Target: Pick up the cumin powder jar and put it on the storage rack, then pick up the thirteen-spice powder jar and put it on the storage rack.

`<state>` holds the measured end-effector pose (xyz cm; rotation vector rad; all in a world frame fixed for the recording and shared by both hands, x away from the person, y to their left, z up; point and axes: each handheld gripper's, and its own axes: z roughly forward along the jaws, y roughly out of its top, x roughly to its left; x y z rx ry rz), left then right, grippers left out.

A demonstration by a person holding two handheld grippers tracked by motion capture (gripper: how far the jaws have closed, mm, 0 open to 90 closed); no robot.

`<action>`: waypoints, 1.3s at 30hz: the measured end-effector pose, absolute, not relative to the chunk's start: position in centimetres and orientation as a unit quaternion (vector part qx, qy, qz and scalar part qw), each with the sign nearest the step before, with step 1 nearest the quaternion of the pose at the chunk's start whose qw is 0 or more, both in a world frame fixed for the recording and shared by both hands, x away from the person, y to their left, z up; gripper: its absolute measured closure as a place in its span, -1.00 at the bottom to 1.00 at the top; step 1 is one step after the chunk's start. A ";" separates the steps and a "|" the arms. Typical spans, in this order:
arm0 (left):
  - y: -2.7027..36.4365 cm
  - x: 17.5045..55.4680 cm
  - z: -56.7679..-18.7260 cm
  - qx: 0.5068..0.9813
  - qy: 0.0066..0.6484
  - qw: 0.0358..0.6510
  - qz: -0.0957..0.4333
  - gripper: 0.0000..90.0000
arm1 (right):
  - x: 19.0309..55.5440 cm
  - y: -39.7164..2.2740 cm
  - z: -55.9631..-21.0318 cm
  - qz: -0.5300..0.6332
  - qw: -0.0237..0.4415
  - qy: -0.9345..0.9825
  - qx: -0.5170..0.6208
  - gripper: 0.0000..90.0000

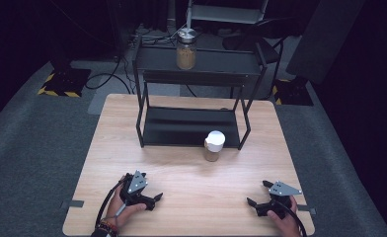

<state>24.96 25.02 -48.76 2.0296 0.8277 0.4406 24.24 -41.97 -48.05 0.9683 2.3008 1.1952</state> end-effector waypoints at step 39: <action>25.0 25.0 -48.7 0.816 0.334 0.437 0.178 -1.00 | 24.9 -41.5 -46.7 0.434 0.185 0.808 0.352 -0.98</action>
